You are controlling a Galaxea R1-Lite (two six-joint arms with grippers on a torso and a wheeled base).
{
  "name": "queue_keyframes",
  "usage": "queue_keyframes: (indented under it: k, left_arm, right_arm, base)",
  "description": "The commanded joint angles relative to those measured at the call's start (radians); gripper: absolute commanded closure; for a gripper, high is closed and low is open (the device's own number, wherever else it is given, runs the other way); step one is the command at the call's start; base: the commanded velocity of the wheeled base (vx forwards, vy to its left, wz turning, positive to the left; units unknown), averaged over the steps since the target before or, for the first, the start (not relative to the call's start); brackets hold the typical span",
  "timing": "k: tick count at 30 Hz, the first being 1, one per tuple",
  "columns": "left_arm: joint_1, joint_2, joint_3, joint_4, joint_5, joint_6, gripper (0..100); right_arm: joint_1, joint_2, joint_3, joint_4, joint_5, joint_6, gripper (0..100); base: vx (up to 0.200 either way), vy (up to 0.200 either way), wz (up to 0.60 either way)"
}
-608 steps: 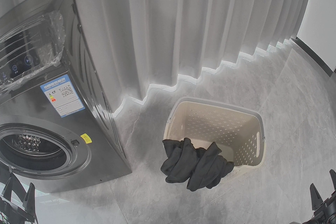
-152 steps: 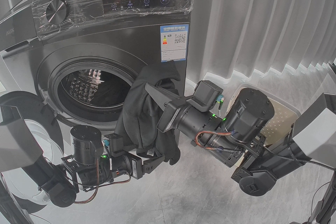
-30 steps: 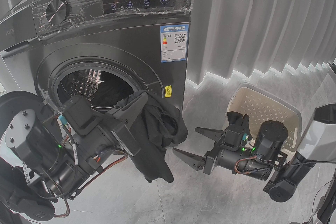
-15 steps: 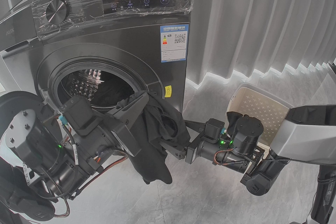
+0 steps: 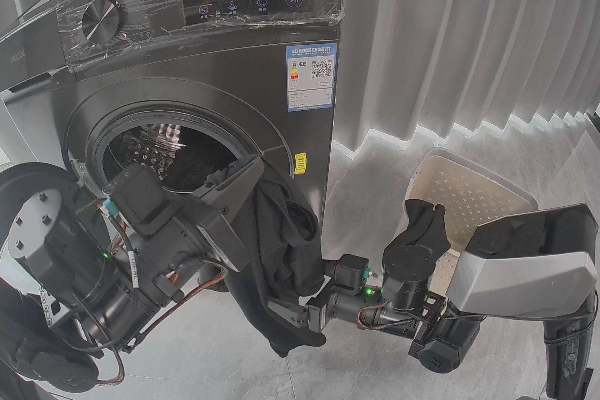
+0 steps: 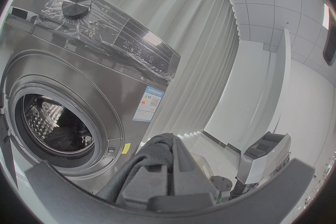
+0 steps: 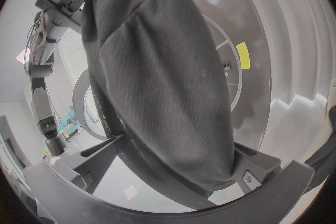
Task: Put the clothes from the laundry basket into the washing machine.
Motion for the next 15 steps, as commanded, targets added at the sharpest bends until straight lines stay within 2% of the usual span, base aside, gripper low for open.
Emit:
queue_keyframes:
  k: [1, 15]
  left_arm:
    - [0.002, -0.002, 0.004, 0.000, 0.000, 0.000, 100]
    - [0.004, 0.000, 0.001, 0.000, 0.001, -0.001, 100]
  right_arm:
    - [0.014, 0.013, 0.026, -0.001, 0.001, 0.004, 0]
    - [0.033, 0.019, 0.038, -0.001, 0.001, 0.013, 0]
  base:
    - [0.000, 0.000, 0.00]
    - [0.000, 0.000, 0.00]
